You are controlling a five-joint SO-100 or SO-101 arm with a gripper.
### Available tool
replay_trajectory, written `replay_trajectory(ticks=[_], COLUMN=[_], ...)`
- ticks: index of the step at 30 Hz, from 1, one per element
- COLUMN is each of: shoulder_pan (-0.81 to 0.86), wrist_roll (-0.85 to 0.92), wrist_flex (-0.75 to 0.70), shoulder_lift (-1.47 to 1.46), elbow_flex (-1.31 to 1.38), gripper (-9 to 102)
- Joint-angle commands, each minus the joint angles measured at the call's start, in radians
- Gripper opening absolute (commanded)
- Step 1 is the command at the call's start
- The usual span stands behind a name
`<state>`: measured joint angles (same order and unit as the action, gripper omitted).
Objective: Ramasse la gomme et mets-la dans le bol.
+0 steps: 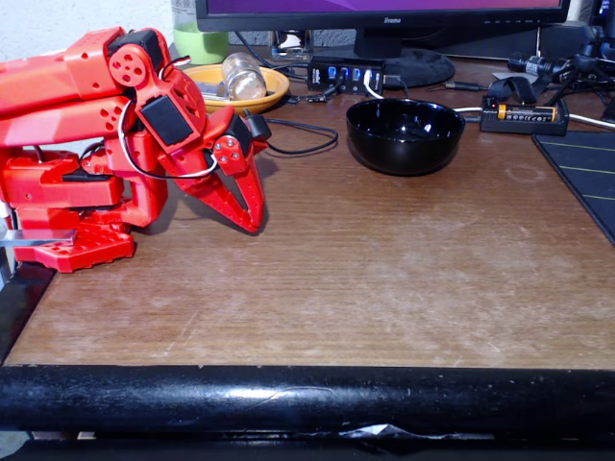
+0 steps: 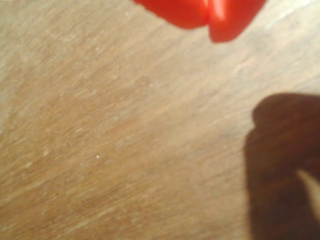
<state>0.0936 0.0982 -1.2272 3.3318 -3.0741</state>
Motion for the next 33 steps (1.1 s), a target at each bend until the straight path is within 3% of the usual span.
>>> replay_trajectory(ticks=[1, 33], shoulder_pan=[0.002, -0.002], wrist_roll=[-0.018, 0.0], wrist_flex=[0.008, 0.009], shoulder_lift=[0.003, 0.003], elbow_flex=[-0.025, -0.025], gripper=[-6, -6])
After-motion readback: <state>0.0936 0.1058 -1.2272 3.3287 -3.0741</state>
